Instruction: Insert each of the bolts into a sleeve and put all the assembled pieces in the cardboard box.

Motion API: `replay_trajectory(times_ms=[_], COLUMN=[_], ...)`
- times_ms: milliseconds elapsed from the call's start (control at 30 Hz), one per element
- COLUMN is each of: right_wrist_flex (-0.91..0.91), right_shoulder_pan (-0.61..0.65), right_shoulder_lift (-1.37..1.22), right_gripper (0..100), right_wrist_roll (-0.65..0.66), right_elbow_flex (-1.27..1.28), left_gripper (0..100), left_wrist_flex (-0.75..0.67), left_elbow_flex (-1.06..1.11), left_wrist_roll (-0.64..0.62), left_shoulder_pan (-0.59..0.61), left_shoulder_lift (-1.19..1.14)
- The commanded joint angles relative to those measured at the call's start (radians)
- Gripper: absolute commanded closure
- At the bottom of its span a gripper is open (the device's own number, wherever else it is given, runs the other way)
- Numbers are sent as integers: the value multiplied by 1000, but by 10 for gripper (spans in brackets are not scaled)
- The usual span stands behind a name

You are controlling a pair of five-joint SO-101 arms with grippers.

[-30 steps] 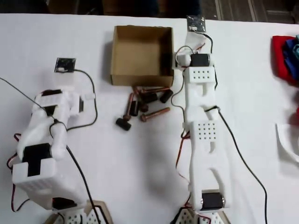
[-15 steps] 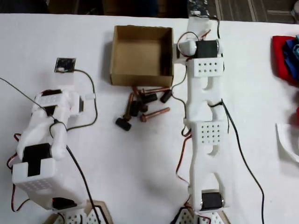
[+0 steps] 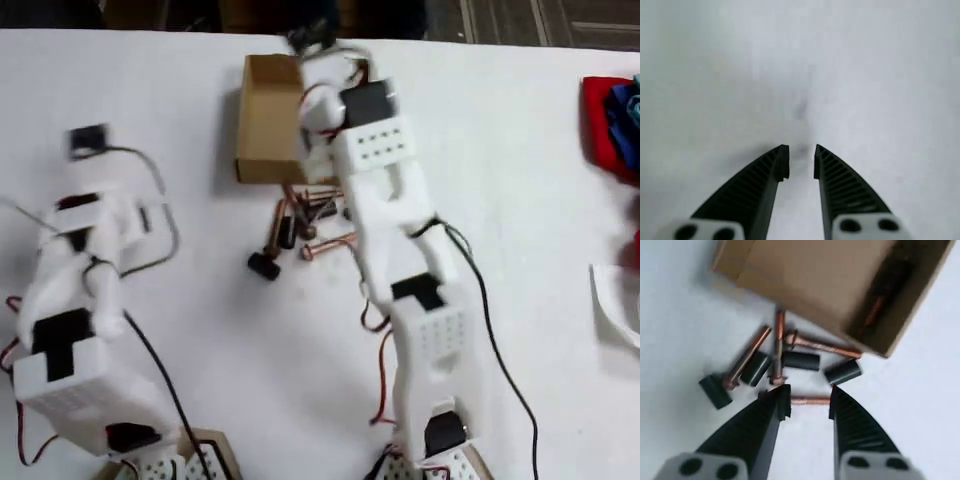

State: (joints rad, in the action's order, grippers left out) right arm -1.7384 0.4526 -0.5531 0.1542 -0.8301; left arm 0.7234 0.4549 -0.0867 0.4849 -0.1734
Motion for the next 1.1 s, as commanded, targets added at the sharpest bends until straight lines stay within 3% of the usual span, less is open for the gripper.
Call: replay_trajectory(times_ms=[0,133,367,800,1067], right_wrist_flex=[88,226,424,595,596], right_shoulder_pan=[84,199,320,329,311], right_shoulder_lift=[145,182,182,176,7], right_gripper=[879,882,882,882,883], right_wrist_roll=[38,126,133,135,135], right_elbow_flex=[264,445,674,798,715], left_gripper=[895,895,895,895,895], left_wrist_flex=[2,0,-2,-2,-2], left_elbow_flex=[-45,-45,-45,-45,-45], left_wrist_roll=[-173,-282,-336,-338,-338], left_shoulder_pan=[132,213,272,265,265], left_shoulder_lift=[2,0,0,0,0])
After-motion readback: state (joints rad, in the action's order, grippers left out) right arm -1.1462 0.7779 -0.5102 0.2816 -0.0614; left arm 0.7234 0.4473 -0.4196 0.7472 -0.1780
